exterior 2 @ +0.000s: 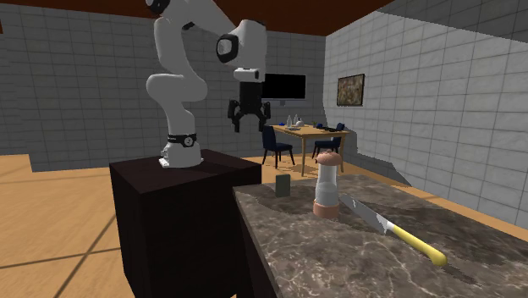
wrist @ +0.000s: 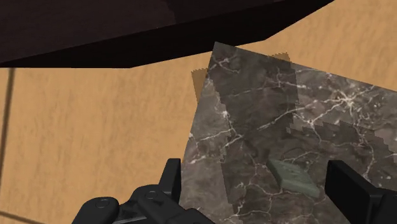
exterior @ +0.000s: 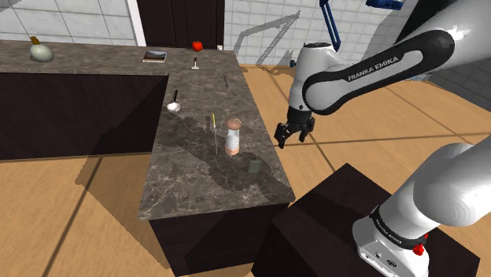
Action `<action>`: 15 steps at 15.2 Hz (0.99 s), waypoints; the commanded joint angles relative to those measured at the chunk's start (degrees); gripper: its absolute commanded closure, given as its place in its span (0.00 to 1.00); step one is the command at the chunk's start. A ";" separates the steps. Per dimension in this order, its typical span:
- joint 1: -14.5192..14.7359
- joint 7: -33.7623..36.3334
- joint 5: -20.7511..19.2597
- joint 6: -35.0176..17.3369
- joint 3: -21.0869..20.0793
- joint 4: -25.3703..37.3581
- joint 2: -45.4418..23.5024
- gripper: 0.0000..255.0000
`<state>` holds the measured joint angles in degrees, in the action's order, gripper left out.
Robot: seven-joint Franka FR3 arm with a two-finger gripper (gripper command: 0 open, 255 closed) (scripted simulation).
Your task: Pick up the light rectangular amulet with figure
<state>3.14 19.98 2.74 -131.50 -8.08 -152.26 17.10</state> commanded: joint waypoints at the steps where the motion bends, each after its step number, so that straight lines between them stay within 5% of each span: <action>1: 0.05 1.20 -0.34 -4.81 -0.79 1.17 -5.28 0.00; 9: 1.04 8.45 -5.65 -19.01 -2.41 8.83 -25.19 0.00; 15: 3.26 12.65 -9.69 -24.86 -0.85 14.34 -35.70 0.00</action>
<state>6.12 32.19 -6.45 -155.47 -9.23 -138.43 -17.30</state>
